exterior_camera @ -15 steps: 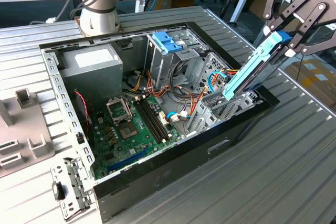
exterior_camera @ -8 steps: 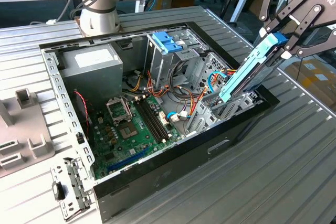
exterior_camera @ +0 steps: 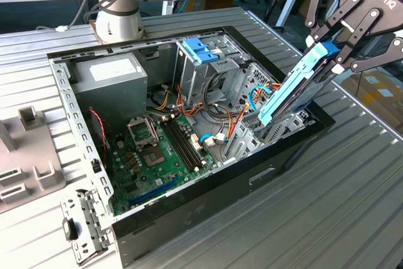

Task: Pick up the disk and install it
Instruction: 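Insert the disk into the insertion slot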

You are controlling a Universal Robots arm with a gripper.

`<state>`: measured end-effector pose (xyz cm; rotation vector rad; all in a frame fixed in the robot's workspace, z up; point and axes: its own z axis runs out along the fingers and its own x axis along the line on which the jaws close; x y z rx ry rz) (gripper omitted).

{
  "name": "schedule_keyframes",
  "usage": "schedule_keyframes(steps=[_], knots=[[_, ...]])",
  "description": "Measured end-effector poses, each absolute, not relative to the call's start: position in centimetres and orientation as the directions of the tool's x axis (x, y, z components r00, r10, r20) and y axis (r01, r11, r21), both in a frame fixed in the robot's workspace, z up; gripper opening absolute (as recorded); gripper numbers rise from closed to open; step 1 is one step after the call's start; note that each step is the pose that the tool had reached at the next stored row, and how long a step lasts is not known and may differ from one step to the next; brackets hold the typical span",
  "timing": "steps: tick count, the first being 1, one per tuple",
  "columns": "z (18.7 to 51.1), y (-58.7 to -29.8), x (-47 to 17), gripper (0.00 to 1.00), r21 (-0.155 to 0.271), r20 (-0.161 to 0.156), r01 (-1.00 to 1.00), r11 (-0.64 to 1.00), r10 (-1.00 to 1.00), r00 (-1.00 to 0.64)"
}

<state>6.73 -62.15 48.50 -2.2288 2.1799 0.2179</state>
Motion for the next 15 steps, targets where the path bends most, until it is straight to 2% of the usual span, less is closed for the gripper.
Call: schedule_keyframes(steps=[15], knots=[[47.51, -61.34, 6.86, 0.37, 0.086, -0.111, -0.996, -0.027, -0.994, 0.017]])
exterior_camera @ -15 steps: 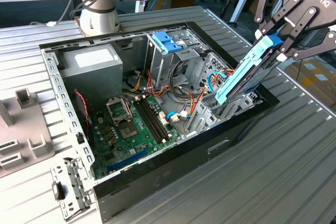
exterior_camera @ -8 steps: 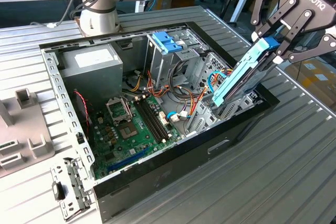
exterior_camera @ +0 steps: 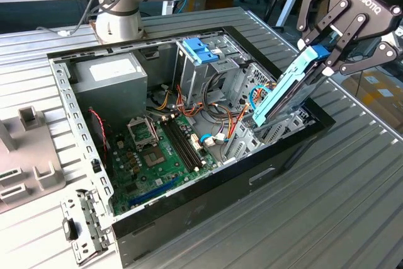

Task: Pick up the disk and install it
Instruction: 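Insert the disk into the insertion slot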

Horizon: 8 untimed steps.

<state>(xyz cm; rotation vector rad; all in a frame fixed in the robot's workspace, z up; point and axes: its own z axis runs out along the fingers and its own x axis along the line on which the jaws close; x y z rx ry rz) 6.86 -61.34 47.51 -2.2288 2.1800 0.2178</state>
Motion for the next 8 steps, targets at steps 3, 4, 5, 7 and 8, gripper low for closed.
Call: schedule_keyframes(steps=[3, 4, 5, 7, 8], knots=[[47.29, -61.23, 6.87, 0.37, 0.086, -0.111, -0.996, -0.027, -0.994, 0.017], [47.23, -61.21, 6.87, 0.37, 0.086, -0.111, -0.996, -0.027, -0.994, 0.017], [47.10, -61.19, 6.87, 0.37, 0.086, -0.111, -0.996, -0.027, -0.994, 0.017], [46.90, -61.16, 6.87, 0.37, 0.086, -0.111, -0.996, -0.027, -0.994, 0.017], [46.84, -61.16, 6.87, 0.37, 0.086, -0.111, -0.996, -0.027, -0.994, 0.017]])
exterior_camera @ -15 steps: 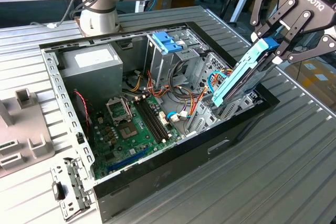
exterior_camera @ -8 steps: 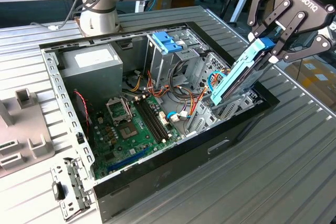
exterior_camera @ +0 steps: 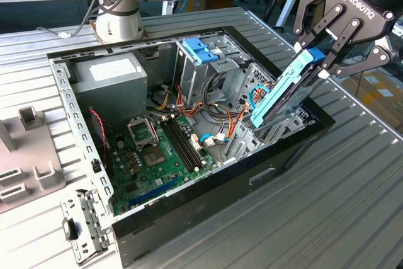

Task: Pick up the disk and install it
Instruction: 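Insert the disk into the insertion slot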

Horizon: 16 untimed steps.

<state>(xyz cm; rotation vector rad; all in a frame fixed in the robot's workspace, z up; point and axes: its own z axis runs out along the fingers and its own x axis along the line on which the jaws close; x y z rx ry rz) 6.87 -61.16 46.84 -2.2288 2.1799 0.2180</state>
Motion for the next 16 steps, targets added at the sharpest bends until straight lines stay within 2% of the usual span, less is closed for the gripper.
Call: schedule_keyframes(steps=[16], knots=[[45.0, -61.0, 6.9, 0.37, 0.086, -0.111, -0.996, -0.027, -0.994, 0.017]])
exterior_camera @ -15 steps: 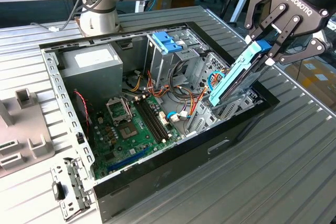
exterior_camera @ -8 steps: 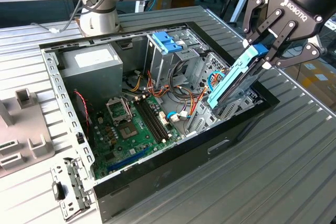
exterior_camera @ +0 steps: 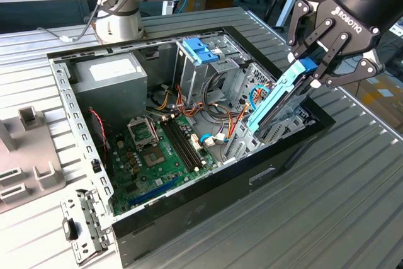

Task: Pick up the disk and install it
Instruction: 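Insert the disk into the insertion slot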

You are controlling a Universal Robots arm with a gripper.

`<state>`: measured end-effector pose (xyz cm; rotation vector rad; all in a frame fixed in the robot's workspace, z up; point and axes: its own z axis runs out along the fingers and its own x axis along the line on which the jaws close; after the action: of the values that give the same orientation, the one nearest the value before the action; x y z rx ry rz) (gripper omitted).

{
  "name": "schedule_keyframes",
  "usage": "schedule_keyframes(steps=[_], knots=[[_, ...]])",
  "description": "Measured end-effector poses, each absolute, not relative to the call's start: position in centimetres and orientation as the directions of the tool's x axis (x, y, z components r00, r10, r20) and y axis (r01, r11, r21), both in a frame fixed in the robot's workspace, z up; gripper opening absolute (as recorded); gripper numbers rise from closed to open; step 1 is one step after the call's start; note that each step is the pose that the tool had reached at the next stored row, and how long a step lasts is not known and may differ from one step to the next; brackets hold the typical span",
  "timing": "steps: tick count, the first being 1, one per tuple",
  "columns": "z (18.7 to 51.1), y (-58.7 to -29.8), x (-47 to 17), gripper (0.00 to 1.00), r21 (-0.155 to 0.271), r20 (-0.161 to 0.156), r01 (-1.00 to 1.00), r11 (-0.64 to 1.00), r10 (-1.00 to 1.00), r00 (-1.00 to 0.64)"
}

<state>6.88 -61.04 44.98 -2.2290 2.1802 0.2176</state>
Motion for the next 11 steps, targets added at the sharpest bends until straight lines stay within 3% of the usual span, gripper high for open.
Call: schedule_keyframes(steps=[11], knots=[[45.08, -61.02, 6.89, 0.37, 0.086, -0.109, -0.996, -0.027, -0.994, 0.017]])
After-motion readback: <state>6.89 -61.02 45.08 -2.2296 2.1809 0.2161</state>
